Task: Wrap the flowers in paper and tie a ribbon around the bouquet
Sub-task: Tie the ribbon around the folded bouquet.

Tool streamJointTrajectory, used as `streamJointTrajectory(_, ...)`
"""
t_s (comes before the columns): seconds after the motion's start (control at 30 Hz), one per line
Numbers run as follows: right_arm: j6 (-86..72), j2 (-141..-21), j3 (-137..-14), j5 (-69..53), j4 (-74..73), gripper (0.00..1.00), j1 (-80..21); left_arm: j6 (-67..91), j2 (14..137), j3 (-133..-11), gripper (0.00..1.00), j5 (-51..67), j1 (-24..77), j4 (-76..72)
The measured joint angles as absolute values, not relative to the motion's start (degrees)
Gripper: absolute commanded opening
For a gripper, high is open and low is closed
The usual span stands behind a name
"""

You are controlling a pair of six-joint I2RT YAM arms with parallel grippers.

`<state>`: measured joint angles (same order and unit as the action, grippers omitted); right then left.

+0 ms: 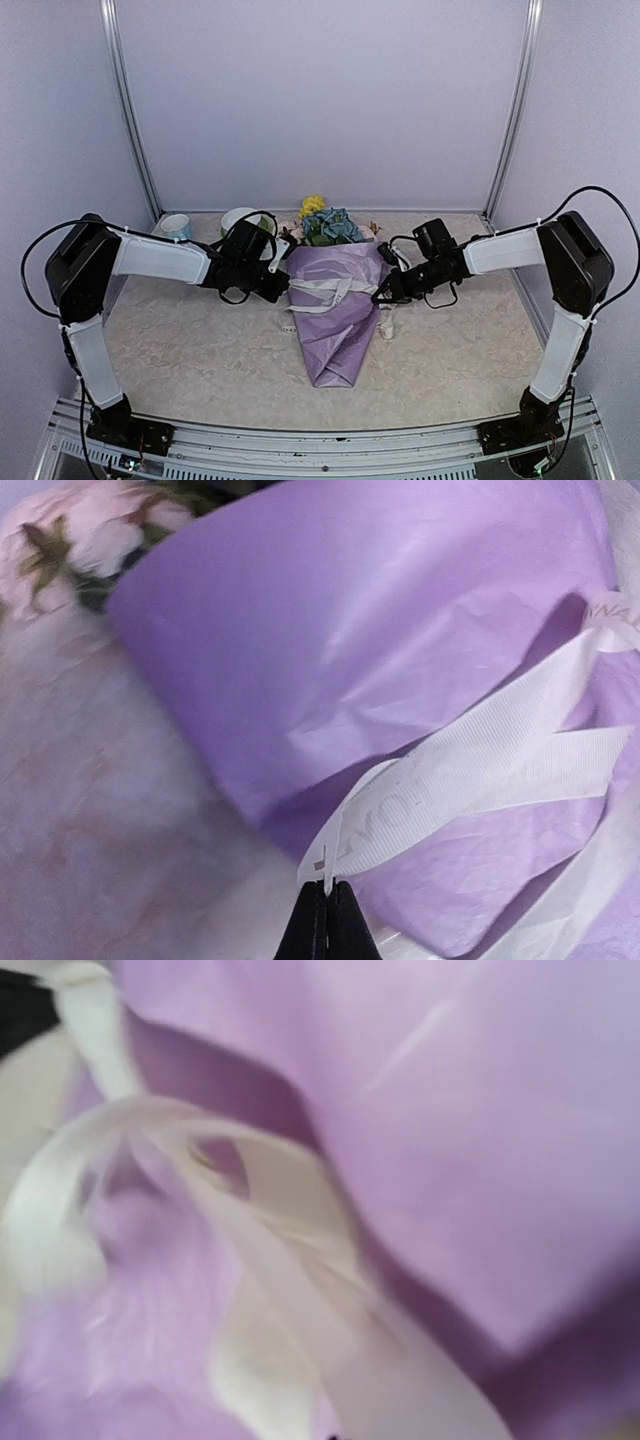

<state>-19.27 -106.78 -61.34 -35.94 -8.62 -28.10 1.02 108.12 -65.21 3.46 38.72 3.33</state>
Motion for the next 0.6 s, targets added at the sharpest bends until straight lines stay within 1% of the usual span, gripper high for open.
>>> streamJointTrajectory(0.1, -19.46, -103.44, -59.24, -41.8, -7.84, 0.0, -24.08, 3.68, 104.36, -61.65, 0.0, -0.01, 37.67, 2.94)
streamJointTrajectory(0.3, -19.16, -98.02, -53.06, -47.57, -8.19, 0.0, -17.39, 9.65, 100.36, -55.05, 0.0, -6.24, 37.87, 3.36)
streamJointTrajectory(0.4, -19.57, -94.45, -49.82, -48.62, -8.93, 0.0, -12.43, 12.36, 98.15, -51.72, 0.0, -9.54, 37.87, 5.52)
streamJointTrajectory(0.6, -21.56, -87.22, -46.57, -47.75, -9.82, 0.0, -0.95, 17.78, 89.3, -46.94, 0.0, -15.77, 37.06, 9.69)
